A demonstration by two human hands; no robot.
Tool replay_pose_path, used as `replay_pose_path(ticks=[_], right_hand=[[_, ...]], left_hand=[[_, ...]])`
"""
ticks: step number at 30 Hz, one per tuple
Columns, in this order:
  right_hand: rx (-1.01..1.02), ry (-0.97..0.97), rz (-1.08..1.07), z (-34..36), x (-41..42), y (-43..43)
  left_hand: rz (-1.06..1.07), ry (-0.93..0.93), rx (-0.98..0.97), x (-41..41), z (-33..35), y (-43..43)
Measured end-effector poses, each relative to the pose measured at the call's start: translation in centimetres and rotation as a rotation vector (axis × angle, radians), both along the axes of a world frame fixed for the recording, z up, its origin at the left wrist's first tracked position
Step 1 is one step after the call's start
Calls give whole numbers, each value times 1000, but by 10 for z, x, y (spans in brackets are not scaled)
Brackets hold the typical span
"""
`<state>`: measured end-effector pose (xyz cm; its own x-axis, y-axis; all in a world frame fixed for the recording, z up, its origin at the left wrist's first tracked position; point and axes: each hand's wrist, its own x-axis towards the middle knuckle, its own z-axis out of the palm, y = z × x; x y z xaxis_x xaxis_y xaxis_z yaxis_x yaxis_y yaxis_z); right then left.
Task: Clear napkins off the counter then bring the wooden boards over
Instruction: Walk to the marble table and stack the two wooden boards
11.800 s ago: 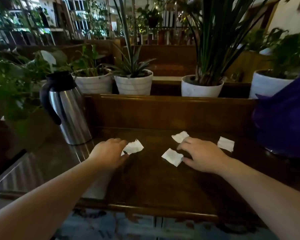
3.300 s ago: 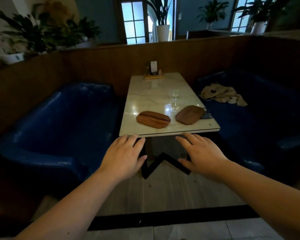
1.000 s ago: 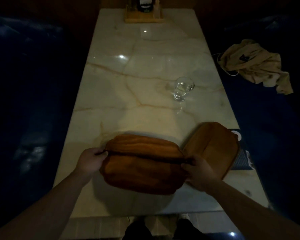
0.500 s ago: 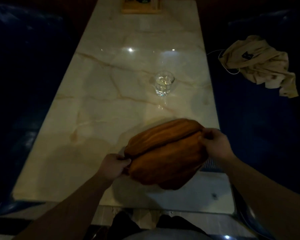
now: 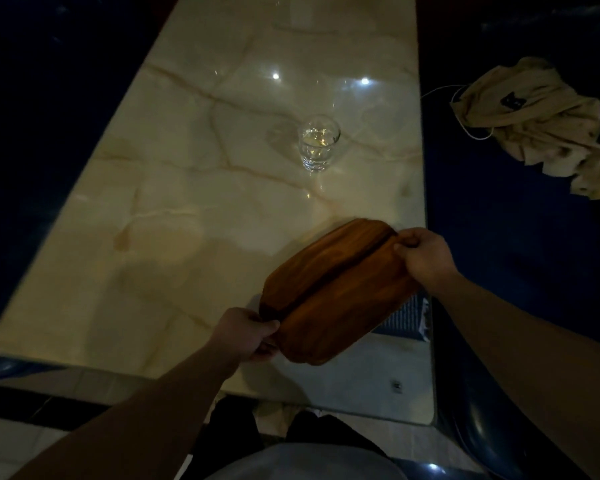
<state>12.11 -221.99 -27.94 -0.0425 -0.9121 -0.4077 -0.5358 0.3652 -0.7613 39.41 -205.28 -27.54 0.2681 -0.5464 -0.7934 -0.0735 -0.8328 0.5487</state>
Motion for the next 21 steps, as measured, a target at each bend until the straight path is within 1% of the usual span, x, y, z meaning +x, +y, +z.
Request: replay_pose_path(ticks=[6, 11, 13, 16, 18, 21], right_hand=[[-56, 137, 193, -8, -4, -6], [-88, 233, 284, -15, -4, -7], [-94, 243, 287, -17, -5, -6], [-75, 207, 259, -15, -6, -6], [-47, 209, 264, -14, -5, -7], [-31, 267, 322, -15, -1, -8]], left_hand=[[-1, -25, 20, -9, 0, 1], [-2, -72, 74, -5, -2, 0], [-37, -98, 82, -4, -2, -2], [-68, -92, 84, -3, 3, -3], [-20, -88, 85, -4, 4, -2], [144, 21, 61, -10, 1, -2]])
